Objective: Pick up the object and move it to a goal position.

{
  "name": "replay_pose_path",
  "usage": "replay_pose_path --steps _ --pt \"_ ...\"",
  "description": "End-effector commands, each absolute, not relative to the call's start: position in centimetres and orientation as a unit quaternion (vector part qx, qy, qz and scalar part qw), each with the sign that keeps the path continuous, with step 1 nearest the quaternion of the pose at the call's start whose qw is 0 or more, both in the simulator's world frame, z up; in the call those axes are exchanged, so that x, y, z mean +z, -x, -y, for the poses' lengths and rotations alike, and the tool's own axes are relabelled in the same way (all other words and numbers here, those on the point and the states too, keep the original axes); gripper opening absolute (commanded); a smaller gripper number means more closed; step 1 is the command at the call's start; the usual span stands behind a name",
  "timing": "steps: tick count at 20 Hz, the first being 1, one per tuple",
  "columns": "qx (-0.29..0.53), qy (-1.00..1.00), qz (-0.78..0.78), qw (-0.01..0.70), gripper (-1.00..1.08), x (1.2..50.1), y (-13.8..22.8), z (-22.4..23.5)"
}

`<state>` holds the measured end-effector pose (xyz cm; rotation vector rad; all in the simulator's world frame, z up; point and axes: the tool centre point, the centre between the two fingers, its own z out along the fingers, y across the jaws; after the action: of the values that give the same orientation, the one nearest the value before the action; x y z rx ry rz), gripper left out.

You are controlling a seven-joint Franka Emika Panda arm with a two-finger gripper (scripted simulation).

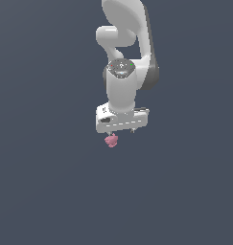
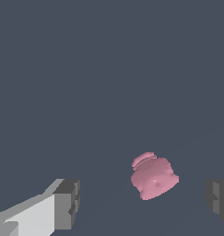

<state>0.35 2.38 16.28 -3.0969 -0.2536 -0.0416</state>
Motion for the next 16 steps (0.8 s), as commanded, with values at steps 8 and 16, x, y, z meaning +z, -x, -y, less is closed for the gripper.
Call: replay_pose_path --steps 8,16 --pt "-0.009 0.982 0.187 0.008 1.0 13.4 0.9 -0.3" --pt "-0.004 0.96 0.28 0.002 1.0 10.9 2.1 1.3"
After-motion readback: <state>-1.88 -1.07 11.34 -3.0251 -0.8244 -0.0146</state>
